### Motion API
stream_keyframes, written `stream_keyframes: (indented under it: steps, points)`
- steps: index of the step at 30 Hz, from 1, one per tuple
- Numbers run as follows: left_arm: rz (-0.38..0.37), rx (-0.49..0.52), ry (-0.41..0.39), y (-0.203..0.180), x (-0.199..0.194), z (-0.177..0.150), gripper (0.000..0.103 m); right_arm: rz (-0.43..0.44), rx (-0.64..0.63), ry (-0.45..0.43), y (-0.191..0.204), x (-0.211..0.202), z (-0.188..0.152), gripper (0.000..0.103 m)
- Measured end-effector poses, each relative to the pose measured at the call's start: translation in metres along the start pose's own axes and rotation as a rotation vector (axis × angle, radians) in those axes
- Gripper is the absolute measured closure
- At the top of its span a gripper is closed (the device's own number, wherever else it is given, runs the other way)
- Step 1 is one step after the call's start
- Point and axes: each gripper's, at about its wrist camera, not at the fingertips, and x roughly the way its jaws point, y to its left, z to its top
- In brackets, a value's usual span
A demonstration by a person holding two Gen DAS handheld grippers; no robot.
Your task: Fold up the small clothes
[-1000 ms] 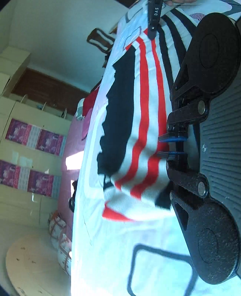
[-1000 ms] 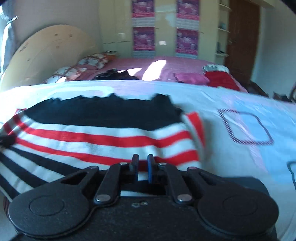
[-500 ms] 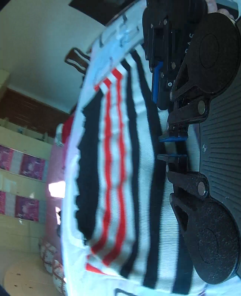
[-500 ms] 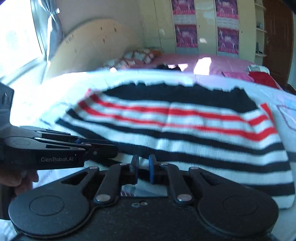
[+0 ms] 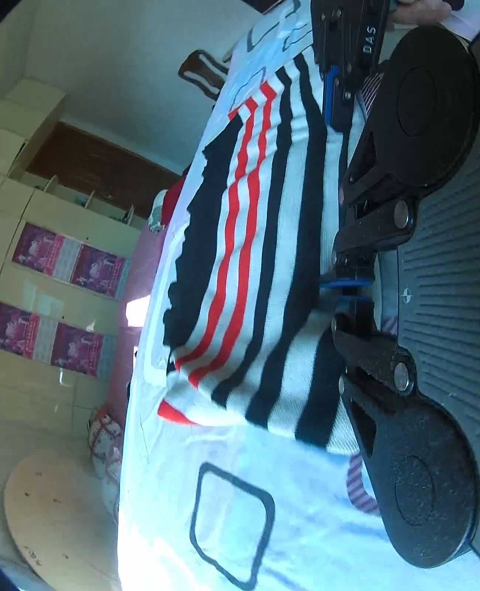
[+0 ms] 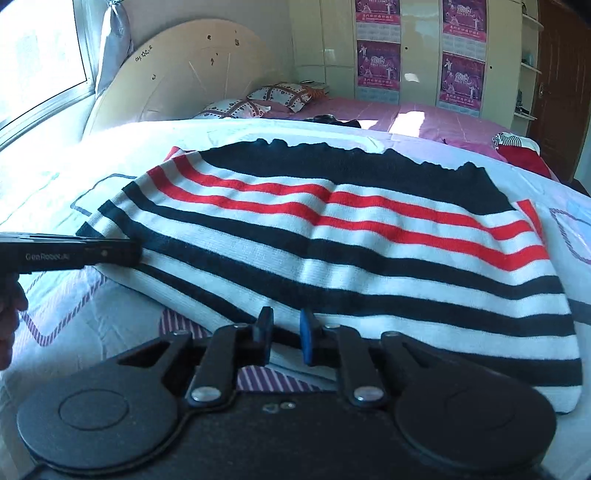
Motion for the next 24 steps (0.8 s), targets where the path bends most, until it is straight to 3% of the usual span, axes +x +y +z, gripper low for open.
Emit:
stream_keyframes:
  steps: [3,6,9,12,15,17,18,19,20,21,22,24]
  points:
    - [-0.015,-0.132,-0.015,0.033,-0.009,-0.008,0.100,-0.078,0.027,0.002,-0.033,-0.017,-0.009,0.091]
    - [-0.015,-0.172,-0.021,0.047,-0.014,-0.011,0.100,-0.171,0.092,0.013,-0.081,-0.035,-0.023,0.092]
    - [0.000,-0.159,-0.019,0.047,-0.014,-0.010,0.100,-0.213,0.172,0.011,-0.122,-0.051,-0.040,0.093]
    - [0.045,-0.122,-0.039,0.036,-0.024,-0.002,0.100,-0.209,0.226,-0.004,-0.134,-0.062,-0.044,0.093]
    - [0.084,-0.032,-0.093,0.022,-0.032,0.015,0.099,-0.240,0.205,-0.078,-0.127,-0.074,-0.038,0.079]
    - [0.090,-0.002,-0.095,0.017,-0.023,0.029,0.097,-0.231,0.244,-0.092,-0.133,-0.071,-0.032,0.079]
    - [0.104,0.012,-0.085,0.016,-0.015,0.036,0.084,-0.232,0.265,-0.089,-0.136,-0.066,-0.029,0.080]
    - [0.120,0.021,-0.067,0.016,-0.006,0.040,0.055,-0.237,0.275,-0.085,-0.139,-0.062,-0.027,0.079]
    - [0.153,0.031,-0.044,0.016,0.004,0.042,0.043,-0.239,0.286,-0.069,-0.143,-0.055,-0.025,0.078]
    - [0.186,0.042,-0.015,0.017,0.015,0.041,0.036,-0.237,0.293,-0.052,-0.145,-0.049,-0.025,0.078]
    - [0.196,0.047,0.016,0.020,0.023,0.039,0.037,-0.233,0.289,-0.043,-0.147,-0.045,-0.027,0.078]
    - [0.156,-0.016,0.015,0.036,0.026,0.029,0.037,-0.227,0.273,-0.022,-0.152,-0.040,-0.034,0.081]
